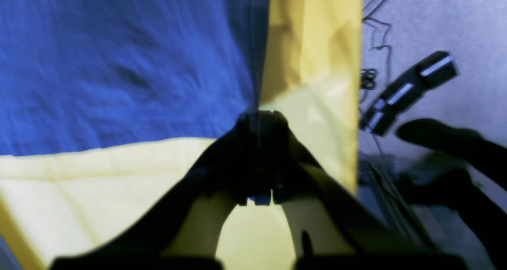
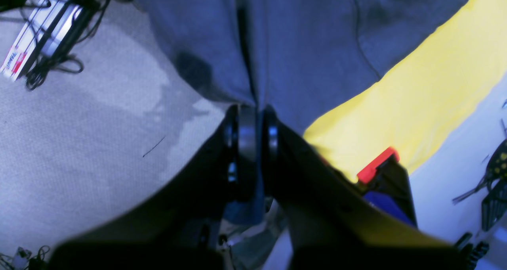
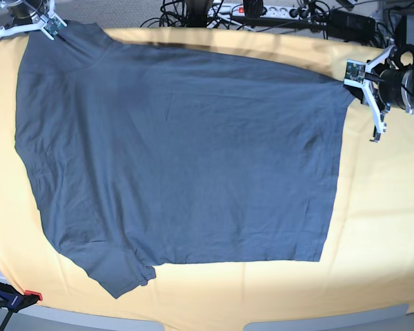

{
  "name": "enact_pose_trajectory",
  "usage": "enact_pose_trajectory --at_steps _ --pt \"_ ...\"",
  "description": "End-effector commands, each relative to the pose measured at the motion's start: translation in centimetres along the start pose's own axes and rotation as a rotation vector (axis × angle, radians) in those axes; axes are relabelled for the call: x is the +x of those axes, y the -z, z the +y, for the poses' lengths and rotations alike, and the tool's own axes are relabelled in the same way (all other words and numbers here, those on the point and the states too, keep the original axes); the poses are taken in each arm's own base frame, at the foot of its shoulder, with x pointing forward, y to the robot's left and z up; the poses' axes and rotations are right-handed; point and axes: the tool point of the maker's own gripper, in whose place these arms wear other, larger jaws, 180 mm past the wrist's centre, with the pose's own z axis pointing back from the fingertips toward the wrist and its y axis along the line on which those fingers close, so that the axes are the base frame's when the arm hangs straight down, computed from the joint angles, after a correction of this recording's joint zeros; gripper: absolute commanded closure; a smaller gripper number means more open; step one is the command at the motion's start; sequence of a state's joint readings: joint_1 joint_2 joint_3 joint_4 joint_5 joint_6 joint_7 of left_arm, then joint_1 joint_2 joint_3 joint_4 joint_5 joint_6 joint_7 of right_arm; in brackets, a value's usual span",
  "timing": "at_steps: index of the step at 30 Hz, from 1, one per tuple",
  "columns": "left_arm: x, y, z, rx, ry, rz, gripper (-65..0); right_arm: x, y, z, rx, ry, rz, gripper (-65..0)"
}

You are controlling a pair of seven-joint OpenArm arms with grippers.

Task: Fold the T-shirt properly
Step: 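Pull both held corners apart to stretch the shirt flat, then lift the held edge and fold it over toward the hem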

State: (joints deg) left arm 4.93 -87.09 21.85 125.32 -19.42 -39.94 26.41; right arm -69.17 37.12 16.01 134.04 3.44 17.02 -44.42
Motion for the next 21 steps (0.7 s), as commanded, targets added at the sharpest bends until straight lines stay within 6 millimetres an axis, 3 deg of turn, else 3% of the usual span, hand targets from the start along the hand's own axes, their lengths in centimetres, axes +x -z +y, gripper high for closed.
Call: enact_pose_trajectory --at_steps 1,5,8,11,17,19,21 --pt "-0.2 -0.9 0.2 0.001 0.007 0.029 0.0 0.1 -0.4 -0.6 -0.028 -0.014 0.001 0.0" --pt "0.6 -1.1 -1.1 -0.051 -0.030 0.037 0.0 0.9 -0.4 -1.5 -0.075 -0.051 -0.039 0.0" --pt "1.5 -1.2 -1.6 -0.069 -0.034 0.015 0.0 2.7 -0.3 -2.7 -0.113 -0.060 -0.112 0.0" --pt "1.1 -1.1 -1.3 -0.054 -0.012 0.038 0.0 4.8 -0.2 -4.8 -0.167 -0.061 -0.174 0.0" --pt "0.1 0.6 0.3 0.016 -0.017 0.041 0.0 10.9 -0.9 -7.0 -0.160 -0.043 -0.417 0.0" --pt "0.2 1.5 2.1 0.104 -0.055 0.001 0.0 13.0 -1.5 -7.8 -0.157 -0.028 -0.503 0.0" --pt "0.0 2.3 4.1 0.203 -0.095 -0.032 0.0 13.6 -0.6 -9.0 -0.145 0.010 -0.538 0.0"
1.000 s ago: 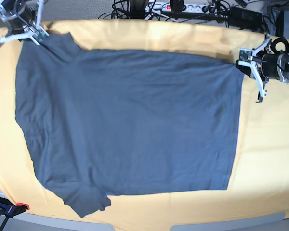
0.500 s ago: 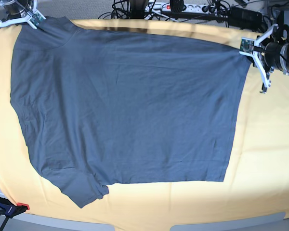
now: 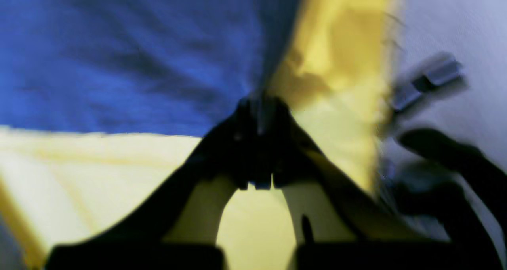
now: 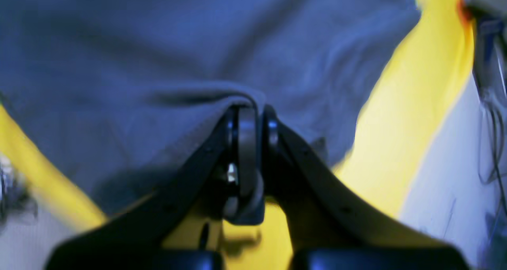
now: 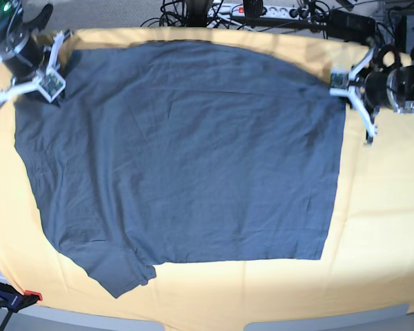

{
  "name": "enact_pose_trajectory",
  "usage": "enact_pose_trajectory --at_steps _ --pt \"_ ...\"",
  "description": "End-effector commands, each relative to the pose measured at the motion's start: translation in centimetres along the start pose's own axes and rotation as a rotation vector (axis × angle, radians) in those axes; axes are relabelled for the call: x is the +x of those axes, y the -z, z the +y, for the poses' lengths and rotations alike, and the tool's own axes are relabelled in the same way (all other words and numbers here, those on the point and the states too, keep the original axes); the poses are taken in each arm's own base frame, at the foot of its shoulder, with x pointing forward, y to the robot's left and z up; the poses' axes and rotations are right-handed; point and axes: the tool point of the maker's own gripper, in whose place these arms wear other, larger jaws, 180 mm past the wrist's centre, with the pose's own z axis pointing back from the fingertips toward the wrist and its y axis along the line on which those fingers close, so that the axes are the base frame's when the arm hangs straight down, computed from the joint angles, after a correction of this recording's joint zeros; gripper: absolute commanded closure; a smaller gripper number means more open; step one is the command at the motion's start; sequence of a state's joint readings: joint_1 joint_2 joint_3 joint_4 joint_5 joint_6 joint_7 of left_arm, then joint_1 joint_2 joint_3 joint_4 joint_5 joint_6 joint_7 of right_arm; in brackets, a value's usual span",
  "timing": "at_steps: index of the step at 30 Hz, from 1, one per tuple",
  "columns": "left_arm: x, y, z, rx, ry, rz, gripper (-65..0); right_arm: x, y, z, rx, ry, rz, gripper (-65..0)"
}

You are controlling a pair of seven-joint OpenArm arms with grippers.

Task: Fold the T-shirt properly
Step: 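Lift the held edge and fold it over toward the hem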

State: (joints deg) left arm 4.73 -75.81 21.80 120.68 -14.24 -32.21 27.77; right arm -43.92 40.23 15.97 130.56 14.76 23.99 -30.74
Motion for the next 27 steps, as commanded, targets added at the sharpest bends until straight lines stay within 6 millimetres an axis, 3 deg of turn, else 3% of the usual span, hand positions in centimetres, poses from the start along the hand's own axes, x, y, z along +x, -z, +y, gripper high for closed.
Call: enact_pose_trajectory --at_steps 1,6,11,14,19,27 --pt "-0.2 -0.2 1.3 0.048 0.003 -0.001 0.0 -0.1 0.4 -1.4 -0.026 0.002 -0.007 0.0" --pt "-0.9 1.9 3.4 0.176 -0.070 -0.011 0.0 -1.6 3.7 -3.3 0.022 0.100 -0.019 0.0" --pt "-0.8 2.8 4.7 0.263 -0.086 -0.011 0.0 -1.2 6.8 -3.3 0.060 0.102 -0.026 0.0" --pt "-0.9 2.6 5.9 0.335 -0.076 0.000 0.0 -0.8 8.5 -4.7 0.006 0.064 -0.007 0.0" --pt "-1.5 1.9 7.6 0.438 -0.062 0.031 0.0 -0.3 9.3 -7.4 -0.073 0.080 -0.009 0.0" --pt "-1.6 1.7 7.9 0.457 -0.043 0.043 0.0 0.0 9.4 -8.7 -0.113 0.092 -0.015 0.0"
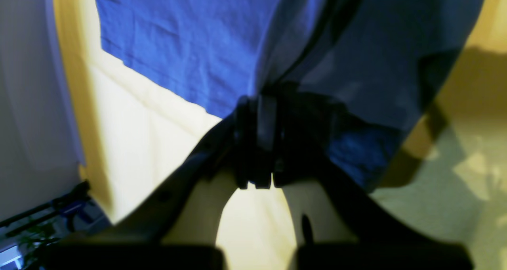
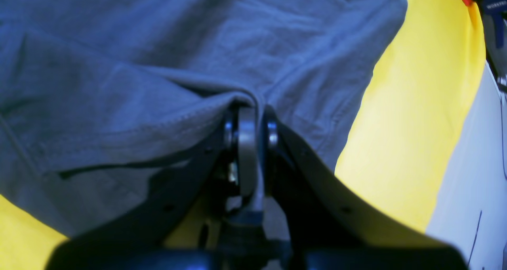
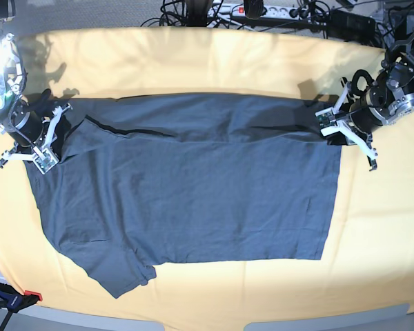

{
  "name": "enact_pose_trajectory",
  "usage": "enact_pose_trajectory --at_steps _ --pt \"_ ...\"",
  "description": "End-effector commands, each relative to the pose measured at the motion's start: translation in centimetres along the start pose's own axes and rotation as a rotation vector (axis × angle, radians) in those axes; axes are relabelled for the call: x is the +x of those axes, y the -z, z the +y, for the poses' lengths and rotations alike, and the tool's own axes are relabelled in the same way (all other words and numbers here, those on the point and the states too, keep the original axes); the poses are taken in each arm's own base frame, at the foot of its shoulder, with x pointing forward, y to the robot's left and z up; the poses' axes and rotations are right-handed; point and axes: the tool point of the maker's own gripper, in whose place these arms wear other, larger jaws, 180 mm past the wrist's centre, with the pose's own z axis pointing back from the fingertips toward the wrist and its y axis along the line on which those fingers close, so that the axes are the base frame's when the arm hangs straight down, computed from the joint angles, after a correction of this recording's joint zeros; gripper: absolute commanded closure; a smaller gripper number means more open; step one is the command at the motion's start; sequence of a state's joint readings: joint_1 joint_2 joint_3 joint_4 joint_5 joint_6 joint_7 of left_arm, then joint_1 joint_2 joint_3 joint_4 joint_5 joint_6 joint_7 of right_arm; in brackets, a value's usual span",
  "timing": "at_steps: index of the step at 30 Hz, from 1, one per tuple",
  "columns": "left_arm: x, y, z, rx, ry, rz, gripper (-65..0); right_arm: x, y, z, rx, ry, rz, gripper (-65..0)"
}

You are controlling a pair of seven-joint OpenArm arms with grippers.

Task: Fold the T-shirt properly
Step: 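Lift the held edge and fold it over toward the hem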

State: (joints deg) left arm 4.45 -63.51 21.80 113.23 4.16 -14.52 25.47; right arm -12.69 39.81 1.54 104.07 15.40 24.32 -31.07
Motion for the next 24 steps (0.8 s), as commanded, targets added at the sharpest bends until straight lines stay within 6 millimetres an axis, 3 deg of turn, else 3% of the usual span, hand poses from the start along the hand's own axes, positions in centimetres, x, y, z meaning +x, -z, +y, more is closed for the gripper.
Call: enact_pose_trajectory --at_steps 1,10,23,24 --pt "0.3 -0.5 1.5 0.043 0.028 -0.012 0.0 1.1 -0.4 -1.5 -0.040 -0.012 -0.037 0.0" --pt "1.5 -0.3 4.0 0.132 0.052 -0.043 0.0 1.6 -0.3 -1.9 -0.059 0.023 -0.057 0.0" --pt "2.3 -0.3 4.3 0.137 0.047 -0.083 0.0 3.4 -0.3 -2.9 -0.076 0.012 -0.112 0.0" --pt "2.3 -0.3 4.4 0.139 0.047 -0.084 0.0 3.6 -0.3 -2.9 -0.073 0.007 -0.114 -4.5"
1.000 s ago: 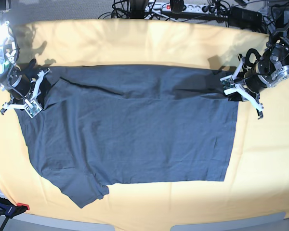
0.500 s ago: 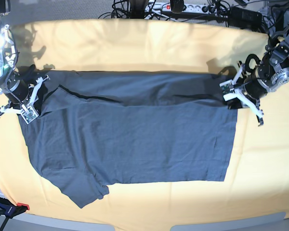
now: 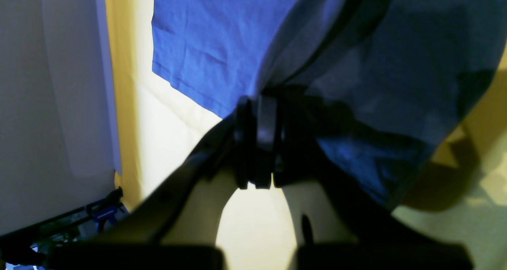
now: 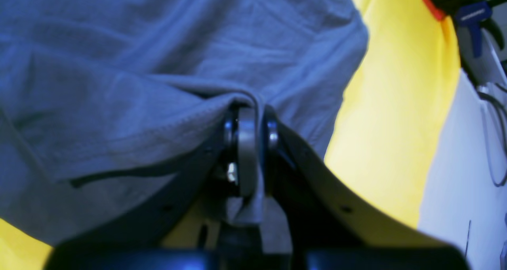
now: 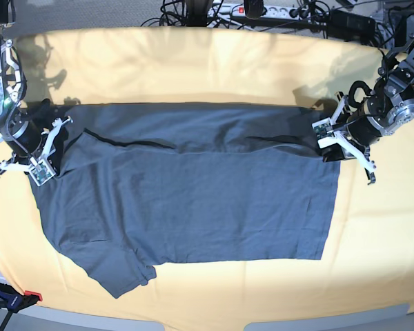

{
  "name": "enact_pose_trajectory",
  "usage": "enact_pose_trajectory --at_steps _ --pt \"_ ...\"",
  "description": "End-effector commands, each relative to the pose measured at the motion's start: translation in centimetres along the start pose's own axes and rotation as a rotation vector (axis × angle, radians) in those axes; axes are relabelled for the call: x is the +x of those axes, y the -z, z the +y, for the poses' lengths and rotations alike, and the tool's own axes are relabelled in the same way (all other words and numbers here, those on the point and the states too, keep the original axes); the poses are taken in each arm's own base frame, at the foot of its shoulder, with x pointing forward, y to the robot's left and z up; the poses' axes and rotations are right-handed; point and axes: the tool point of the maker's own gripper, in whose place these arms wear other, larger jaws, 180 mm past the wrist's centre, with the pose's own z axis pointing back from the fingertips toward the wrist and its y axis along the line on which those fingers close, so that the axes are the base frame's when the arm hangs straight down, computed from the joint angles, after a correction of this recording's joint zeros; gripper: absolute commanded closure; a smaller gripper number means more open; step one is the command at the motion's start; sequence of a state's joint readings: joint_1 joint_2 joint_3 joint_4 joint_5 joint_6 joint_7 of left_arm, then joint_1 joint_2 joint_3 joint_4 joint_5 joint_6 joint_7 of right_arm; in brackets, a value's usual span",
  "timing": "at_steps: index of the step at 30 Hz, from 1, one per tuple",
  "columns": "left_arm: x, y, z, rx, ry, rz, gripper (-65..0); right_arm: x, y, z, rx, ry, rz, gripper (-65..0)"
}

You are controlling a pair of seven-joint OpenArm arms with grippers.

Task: Fold the T-shirt properly
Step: 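Lift the held edge and fold it over toward the hem, then release the fold and regrasp the folded edge with both grippers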

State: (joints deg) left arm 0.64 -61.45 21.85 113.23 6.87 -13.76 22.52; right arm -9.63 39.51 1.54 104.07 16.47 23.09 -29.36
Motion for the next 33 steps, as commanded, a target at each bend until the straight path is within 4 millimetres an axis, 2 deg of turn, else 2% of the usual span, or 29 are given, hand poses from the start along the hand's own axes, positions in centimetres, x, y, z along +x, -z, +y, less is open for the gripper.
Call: enact_pose_trajectory --at_steps 1,2,4,5,6,7,8,11,16,21,25,30,33 --pt "0.2 -0.4 1.7 0.043 0.019 -0.008 0.0 1.1 -0.3 -1.3 -0.030 -0.019 -0.034 -12.0" --pt "-0.2 -0.4 1.7 0.043 0.018 0.011 -2.0 1.2 -0.3 -1.4 -0.031 -0.019 -0.035 -21.1" --pt "-0.9 -0.5 1.9 0.047 0.015 0.054 -17.3 1.2 -0.3 -1.5 -0.038 -0.016 -0.035 -37.3" --pt "-1.2 -0.5 2.1 0.052 0.016 0.071 -25.1 1.2 -0.4 -1.8 -0.052 -0.011 -0.034 -41.1" --pt "-1.4 -0.5 2.4 0.060 0.020 0.082 -31.9 1.1 -0.4 -2.2 -0.072 -0.006 -0.032 -41.8" --pt "-1.4 -0.6 2.8 0.069 0.024 0.086 -36.3 1.2 -0.4 -2.5 -0.084 -0.008 -0.030 -41.8" --pt "-1.5 -0.7 3.4 0.085 0.026 0.089 -37.8 1.1 -0.5 -2.6 -0.082 -0.011 -0.023 -41.8" --pt "-1.9 -1.3 3.6 0.066 0.032 0.105 -37.7 0.4 -0.5 -1.1 0.008 -0.022 0.044 -41.8" --pt "-2.0 -3.2 -0.3 -0.190 0.047 0.150 -37.7 -2.1 -1.7 3.2 0.241 -0.038 0.199 -41.8" --pt "-1.7 -5.3 -3.8 -0.423 0.079 0.118 -37.7 -3.4 -2.3 4.6 0.313 -0.013 0.268 -41.8" --pt "-3.2 -5.4 -5.4 -0.448 0.120 0.157 -37.7 -5.4 -3.1 6.6 0.365 -0.003 0.307 -41.8" --pt "-5.0 -4.2 -5.1 -0.365 0.196 0.159 -37.7 -6.5 -3.7 8.1 0.395 0.010 0.314 -41.8" --pt "-5.4 -3.2 -3.8 -0.271 0.178 0.166 -37.7 -7.0 -4.0 8.6 0.407 0.016 0.322 -41.8"
